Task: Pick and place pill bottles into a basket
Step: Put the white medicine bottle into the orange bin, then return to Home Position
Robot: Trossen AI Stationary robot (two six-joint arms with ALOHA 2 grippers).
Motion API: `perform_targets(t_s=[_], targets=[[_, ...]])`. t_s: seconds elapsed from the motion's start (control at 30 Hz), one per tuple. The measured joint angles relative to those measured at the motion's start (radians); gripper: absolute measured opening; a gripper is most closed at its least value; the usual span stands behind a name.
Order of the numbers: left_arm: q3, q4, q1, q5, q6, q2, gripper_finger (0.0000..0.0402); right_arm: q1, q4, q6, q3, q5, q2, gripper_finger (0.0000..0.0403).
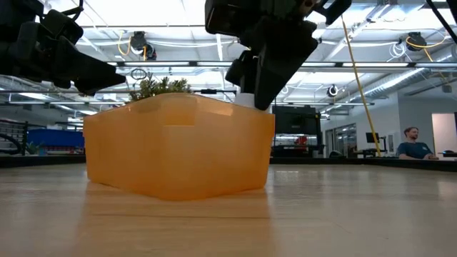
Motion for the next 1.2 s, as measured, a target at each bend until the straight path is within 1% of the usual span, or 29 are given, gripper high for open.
perform_targets(t_s=[0.3, 0.63, 0.67, 0.7, 0.83, 0.93, 1.03, 1.2], targets=[[0.0, 0.0, 0.0, 0.0, -0.001, 0.0, 0.023, -0.001, 0.041, 0.017, -0.061, -0.002, -0.005, 0.0138], [0.0, 0.0, 0.0, 0.0, -0.001, 0.0, 0.023, 0.002, 0.079, 0.024, -0.065, -0.001, -0.003, 0.0138], [0.0, 0.0, 0.0, 0.0, -0.001, 0.0, 0.023, 0.002, 0.079, 0.025, -0.065, 0.0, -0.003, 0.0142], [0.0, 0.0, 0.0, 0.0, -0.001, 0.0, 0.023, 0.003, 0.079, 0.026, -0.065, 0.0, -0.003, 0.016], [0.0, 0.0, 0.0, 0.0, -0.001, 0.0, 0.023, 0.005, 0.079, 0.066, -0.066, 0.004, -0.002, 0.027], [0.0, 0.001, 0.0, 0.0, -0.006, 0.0, 0.023, 0.011, 0.079, 0.091, -0.066, 0.028, -0.002, 0.0326], [0.0, 0.0, 0.0, 0.0, -0.006, 0.0, 0.023, 0.022, 0.084, 0.098, -0.067, 0.069, -0.009, 0.0347], [0.0, 0.002, 0.0, 0.0, -0.008, 0.0, 0.023, 0.047, 0.102, 0.098, -0.068, 0.144, -0.068, 0.0341]])
